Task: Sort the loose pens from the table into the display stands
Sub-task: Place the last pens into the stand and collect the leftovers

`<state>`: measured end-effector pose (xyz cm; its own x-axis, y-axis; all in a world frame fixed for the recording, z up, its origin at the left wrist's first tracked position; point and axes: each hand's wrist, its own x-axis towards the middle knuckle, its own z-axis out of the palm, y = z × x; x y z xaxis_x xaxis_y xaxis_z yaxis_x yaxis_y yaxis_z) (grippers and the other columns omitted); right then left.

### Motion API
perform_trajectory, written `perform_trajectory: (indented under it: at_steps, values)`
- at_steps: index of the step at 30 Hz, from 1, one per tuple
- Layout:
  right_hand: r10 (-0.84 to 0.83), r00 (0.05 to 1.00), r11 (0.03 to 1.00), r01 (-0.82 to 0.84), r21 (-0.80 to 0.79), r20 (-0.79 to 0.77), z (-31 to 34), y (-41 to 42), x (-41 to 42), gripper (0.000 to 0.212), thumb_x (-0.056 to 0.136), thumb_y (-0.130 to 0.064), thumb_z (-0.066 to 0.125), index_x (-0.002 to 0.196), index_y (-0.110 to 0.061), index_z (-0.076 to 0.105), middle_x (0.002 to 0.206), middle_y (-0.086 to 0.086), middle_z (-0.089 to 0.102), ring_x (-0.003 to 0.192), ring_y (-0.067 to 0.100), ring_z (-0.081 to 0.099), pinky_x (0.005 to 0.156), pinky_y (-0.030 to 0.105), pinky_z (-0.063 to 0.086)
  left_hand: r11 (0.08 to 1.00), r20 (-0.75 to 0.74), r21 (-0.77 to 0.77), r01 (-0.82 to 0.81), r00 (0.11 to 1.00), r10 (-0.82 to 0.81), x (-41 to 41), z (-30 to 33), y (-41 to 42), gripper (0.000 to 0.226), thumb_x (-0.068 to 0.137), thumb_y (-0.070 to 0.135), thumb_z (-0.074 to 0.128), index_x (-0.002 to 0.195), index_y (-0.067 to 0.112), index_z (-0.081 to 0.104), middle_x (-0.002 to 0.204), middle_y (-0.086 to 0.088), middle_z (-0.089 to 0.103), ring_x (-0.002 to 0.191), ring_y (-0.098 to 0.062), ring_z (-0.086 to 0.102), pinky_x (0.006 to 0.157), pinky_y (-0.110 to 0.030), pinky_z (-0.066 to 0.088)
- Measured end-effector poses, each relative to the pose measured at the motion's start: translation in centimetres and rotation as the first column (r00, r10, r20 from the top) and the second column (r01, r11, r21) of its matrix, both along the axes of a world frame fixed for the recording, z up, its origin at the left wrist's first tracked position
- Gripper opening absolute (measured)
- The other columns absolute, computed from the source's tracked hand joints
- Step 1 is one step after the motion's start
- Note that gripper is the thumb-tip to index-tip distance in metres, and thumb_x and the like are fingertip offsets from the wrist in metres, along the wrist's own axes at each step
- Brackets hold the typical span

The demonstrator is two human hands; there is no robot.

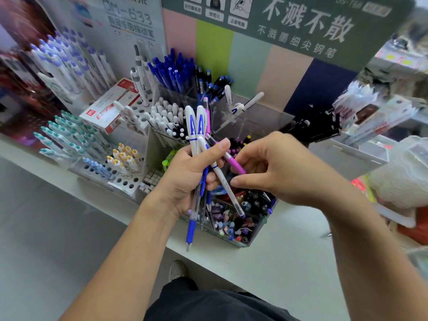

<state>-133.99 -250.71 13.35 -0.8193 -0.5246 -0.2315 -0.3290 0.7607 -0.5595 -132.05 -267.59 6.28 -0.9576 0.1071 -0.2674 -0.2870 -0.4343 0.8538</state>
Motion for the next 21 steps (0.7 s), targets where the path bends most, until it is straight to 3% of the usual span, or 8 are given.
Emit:
perform_trajectory:
  at_steps: [2, 4, 7, 9, 13, 17, 19, 21]
  values:
    - [-0.023, 1.000, 0.999, 0.024, -0.044, 0.021, -0.5, 0.8, -0.5, 0.006, 0.086, -0.025, 0.079, 0.084, -0.023, 0.074, 0.064, -0.009, 0.070, 0.054, 0.003, 0.063, 0.055, 0.020, 0.049, 1.000, -0.005, 0.007, 0.010, 1.000, -0.010, 0.1, -0.2, -0.6, 0.039, 0.074, 0.030, 0.078, 0.084, -0.002, 0.057, 0.054, 0.000, 0.052, 0.035, -0.007, 0.038, 0.035, -0.018, 0.033]
    - [-0.114, 0.987, 0.959, 0.139, -0.247, 0.113, -0.4, 1.7, -0.6, 0.008, 0.090, -0.011, 0.073, 0.084, -0.014, 0.071, 0.067, 0.001, 0.071, 0.049, 0.012, 0.058, 0.049, 0.025, 0.048, 0.999, 0.011, 0.017, 0.033, 0.999, -0.033, 0.5, -0.6, -1.4, 0.034, 0.077, 0.021, 0.078, 0.096, -0.003, 0.064, 0.059, -0.001, 0.051, 0.035, -0.007, 0.037, 0.035, -0.018, 0.032]
    - [-0.278, 0.915, 0.753, 0.396, -0.525, 0.291, -0.4, 0.8, -0.9, 0.007, 0.092, 0.001, 0.065, 0.093, -0.004, 0.070, 0.068, 0.010, 0.070, 0.045, 0.015, 0.051, 0.043, 0.026, 0.047, 0.979, 0.000, 0.056, 0.196, 0.980, -0.197, 1.2, -1.2, -2.9, 0.011, 0.076, 0.010, 0.074, 0.084, 0.015, 0.077, 0.058, 0.001, 0.050, 0.034, -0.005, 0.035, 0.034, -0.015, 0.030]
    - [-0.276, 0.880, 0.709, 0.458, -0.536, 0.387, -1.0, -0.8, -1.5, 0.009, 0.093, -0.009, 0.068, 0.097, -0.003, 0.072, 0.067, 0.010, 0.069, 0.044, 0.012, 0.048, 0.040, 0.022, 0.043, 0.935, -0.021, 0.120, 0.335, 0.942, -0.335, 1.9, -1.4, -3.4, 0.018, 0.070, 0.016, 0.070, 0.086, 0.016, 0.078, 0.056, 0.001, 0.048, 0.032, -0.003, 0.035, 0.033, -0.013, 0.030]
    - [-0.119, 0.849, 0.759, 0.412, -0.504, 0.514, -2.1, -3.4, -2.3, 0.029, 0.092, -0.020, 0.069, 0.098, 0.008, 0.071, 0.075, 0.015, 0.067, 0.041, 0.007, 0.039, 0.037, 0.016, 0.031, 0.848, -0.046, 0.283, 0.448, 0.889, -0.455, 2.6, -2.0, -3.5, 0.025, 0.068, 0.015, 0.075, 0.093, 0.014, 0.077, 0.057, 0.004, 0.049, 0.033, 0.000, 0.038, 0.032, -0.013, 0.033]
    - [-0.316, 0.842, 0.594, 0.535, -0.601, 0.438, -1.8, -3.2, -3.2, 0.019, 0.096, -0.017, 0.067, 0.085, -0.001, 0.070, 0.059, 0.004, 0.062, 0.039, 0.006, 0.040, 0.034, 0.017, 0.032, 0.824, -0.047, 0.361, 0.437, 0.891, -0.452, 2.4, -3.2, -4.5, 0.020, 0.074, 0.020, 0.076, 0.093, 0.018, 0.079, 0.055, 0.008, 0.053, 0.035, 0.003, 0.042, 0.033, -0.011, 0.034]
    - [-0.463, 0.844, 0.509, 0.504, -0.698, 0.271, -0.6, -2.0, -3.7, 0.018, 0.097, -0.017, 0.066, 0.084, -0.006, 0.067, 0.058, 0.002, 0.065, 0.039, 0.009, 0.046, 0.035, 0.021, 0.037, 0.926, 0.094, 0.310, 0.213, 0.963, -0.253, 2.6, -3.6, -5.1, 0.023, 0.070, 0.015, 0.072, 0.092, 0.014, 0.078, 0.056, 0.006, 0.050, 0.032, 0.000, 0.037, 0.030, -0.012, 0.032]
    - [-0.545, 0.836, 0.547, 0.405, -0.733, 0.056, 0.3, -1.3, -3.6, 0.016, 0.098, -0.018, 0.064, 0.083, -0.011, 0.065, 0.065, 0.005, 0.070, 0.042, 0.016, 0.055, 0.037, 0.025, 0.043, 0.969, 0.161, 0.247, -0.017, 0.987, -0.023, 2.8, -4.0, -5.7, 0.017, 0.074, 0.011, 0.074, 0.090, 0.010, 0.070, 0.057, 0.003, 0.048, 0.031, -0.002, 0.034, 0.030, -0.013, 0.031]
